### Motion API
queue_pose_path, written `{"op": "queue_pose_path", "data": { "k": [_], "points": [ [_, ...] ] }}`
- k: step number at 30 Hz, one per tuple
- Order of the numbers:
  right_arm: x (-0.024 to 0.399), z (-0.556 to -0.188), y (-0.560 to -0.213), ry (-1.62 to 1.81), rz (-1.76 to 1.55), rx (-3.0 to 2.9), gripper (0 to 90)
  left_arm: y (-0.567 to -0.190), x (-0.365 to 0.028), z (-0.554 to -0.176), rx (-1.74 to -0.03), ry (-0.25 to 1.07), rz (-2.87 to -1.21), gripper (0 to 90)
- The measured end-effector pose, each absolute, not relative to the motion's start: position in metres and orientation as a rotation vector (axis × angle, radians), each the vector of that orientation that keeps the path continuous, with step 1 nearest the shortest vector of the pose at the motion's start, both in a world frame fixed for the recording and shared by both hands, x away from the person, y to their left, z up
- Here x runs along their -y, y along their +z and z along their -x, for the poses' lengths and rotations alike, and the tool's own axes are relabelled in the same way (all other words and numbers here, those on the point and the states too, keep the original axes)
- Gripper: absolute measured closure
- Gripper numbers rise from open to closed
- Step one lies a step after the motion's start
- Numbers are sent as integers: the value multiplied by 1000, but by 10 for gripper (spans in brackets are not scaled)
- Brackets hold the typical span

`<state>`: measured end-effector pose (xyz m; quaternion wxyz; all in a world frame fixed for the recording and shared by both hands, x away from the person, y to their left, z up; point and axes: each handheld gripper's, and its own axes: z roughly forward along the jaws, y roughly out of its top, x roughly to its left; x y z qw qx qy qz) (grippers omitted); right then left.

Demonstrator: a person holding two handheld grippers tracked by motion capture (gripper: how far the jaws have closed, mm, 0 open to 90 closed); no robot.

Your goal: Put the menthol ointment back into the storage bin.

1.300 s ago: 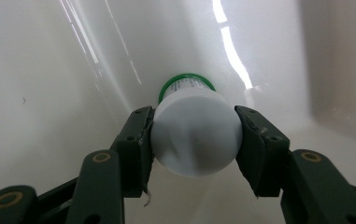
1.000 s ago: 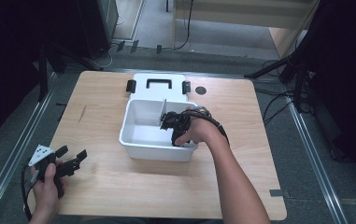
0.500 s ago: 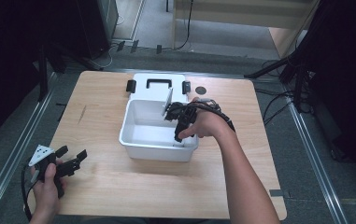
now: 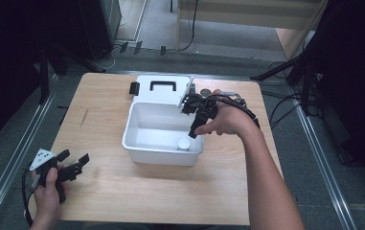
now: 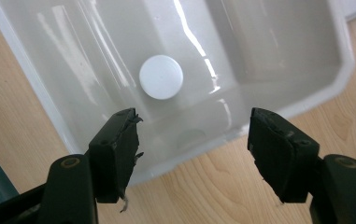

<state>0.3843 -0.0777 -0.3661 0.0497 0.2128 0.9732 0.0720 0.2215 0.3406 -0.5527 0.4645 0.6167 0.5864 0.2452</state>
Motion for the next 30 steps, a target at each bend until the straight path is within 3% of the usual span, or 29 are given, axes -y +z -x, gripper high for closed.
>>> {"op": "queue_pose_path", "data": {
  "k": [15,30],
  "points": [
    [126,-375,-358,224,-742,-2915,335,-553,-340,-222,-1442,605,-1513,151],
    [159,-366,-379,245,-823,-2925,334,-553,-340,-221,-1442,609,-1518,151]
  ]
}}
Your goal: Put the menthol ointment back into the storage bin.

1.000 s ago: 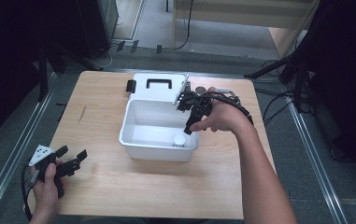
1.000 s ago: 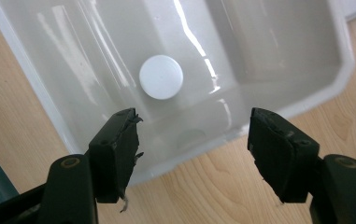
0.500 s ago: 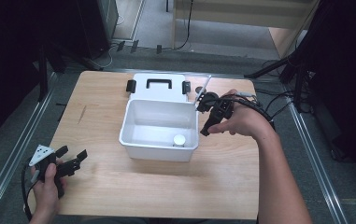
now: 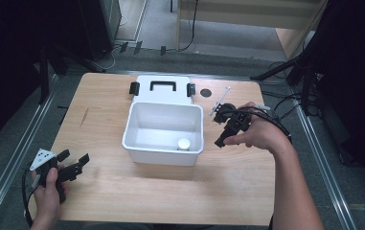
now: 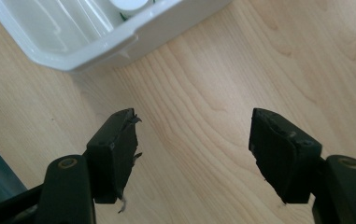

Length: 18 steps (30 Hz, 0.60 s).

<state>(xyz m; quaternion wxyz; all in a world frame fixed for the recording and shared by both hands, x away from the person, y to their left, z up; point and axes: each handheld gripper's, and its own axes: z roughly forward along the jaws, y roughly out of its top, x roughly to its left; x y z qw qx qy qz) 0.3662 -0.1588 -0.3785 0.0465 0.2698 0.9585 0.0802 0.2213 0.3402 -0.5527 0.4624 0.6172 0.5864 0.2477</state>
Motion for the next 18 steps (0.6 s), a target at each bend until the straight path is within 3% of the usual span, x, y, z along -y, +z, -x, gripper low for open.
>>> {"op": "queue_pose_path", "data": {
  "k": [8,18],
  "points": [
    [178,-360,-399,265,-912,-2938,304,-553,-340,-221,-1441,610,-1519,151],
    [213,-353,-424,301,-1136,-2785,136,-553,-340,-221,-1442,610,-1516,151]
  ]
}}
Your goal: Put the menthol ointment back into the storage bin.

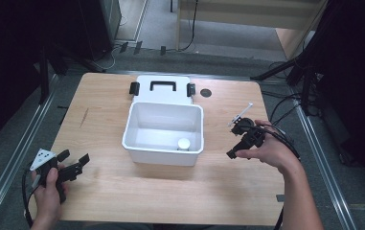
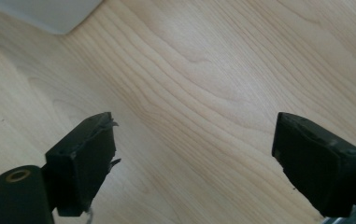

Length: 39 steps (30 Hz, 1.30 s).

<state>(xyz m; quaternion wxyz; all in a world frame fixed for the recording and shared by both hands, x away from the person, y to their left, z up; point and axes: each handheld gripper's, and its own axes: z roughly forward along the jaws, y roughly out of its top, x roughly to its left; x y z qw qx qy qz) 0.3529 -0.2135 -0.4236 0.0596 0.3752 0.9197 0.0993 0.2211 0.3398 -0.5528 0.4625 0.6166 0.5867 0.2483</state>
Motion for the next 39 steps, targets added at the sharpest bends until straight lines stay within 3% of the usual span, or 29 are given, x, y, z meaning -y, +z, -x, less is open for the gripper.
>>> {"op": "queue_pose_path", "data": {
  "k": [5,26,39],
  "points": [
    [234,-348,-438,400,-1273,-2692,3,-553,-340,-221,-1443,611,-1515,151],
    [300,-288,-514,844,-1391,-2232,0,-553,-340,-221,-1447,612,-1512,151],
    [333,-251,-540,1046,-1414,-1998,0,-553,-340,-221,-1460,619,-1503,146]
  ]
}}
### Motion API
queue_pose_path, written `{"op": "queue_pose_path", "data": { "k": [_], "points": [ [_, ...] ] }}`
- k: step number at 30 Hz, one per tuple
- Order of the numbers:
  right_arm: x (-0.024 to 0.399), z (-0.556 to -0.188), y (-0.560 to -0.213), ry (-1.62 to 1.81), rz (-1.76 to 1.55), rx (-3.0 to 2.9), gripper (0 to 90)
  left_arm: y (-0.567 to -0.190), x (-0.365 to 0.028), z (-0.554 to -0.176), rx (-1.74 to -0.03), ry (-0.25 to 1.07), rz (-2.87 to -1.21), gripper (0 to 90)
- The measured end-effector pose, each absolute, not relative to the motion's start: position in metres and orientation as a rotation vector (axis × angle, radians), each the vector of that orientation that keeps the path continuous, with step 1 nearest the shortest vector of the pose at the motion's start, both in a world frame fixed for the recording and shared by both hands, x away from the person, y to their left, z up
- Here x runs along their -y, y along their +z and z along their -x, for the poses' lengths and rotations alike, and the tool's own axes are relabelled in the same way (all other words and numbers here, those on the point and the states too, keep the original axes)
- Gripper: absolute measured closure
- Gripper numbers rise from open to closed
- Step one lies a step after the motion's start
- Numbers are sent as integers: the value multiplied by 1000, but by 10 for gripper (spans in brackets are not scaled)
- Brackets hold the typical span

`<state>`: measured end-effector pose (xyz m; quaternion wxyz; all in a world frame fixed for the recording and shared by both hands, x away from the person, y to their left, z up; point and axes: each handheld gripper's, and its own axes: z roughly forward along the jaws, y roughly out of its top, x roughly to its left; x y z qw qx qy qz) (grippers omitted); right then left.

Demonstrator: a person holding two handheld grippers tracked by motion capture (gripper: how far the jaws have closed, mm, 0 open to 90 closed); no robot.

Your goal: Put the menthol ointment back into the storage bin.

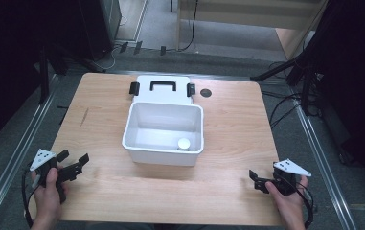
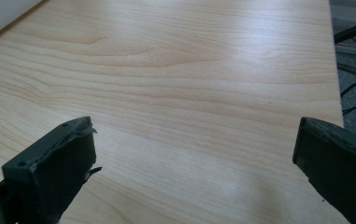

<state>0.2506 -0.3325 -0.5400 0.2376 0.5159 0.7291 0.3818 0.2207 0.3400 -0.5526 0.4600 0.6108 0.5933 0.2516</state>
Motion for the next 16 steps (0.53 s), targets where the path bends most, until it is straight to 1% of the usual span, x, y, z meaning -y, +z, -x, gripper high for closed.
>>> {"op": "queue_pose_path", "data": {
  "k": [4,11,16],
  "points": [
    [339,-242,-541,1144,-1453,-1941,0,-553,-341,-220,-1465,614,-1495,144],
    [349,-224,-545,1182,-1480,-1859,0,-553,-341,-221,-1469,609,-1502,142],
    [352,-224,-546,1211,-1496,-1828,0,-553,-342,-222,-1479,604,-1494,134]
  ]
}}
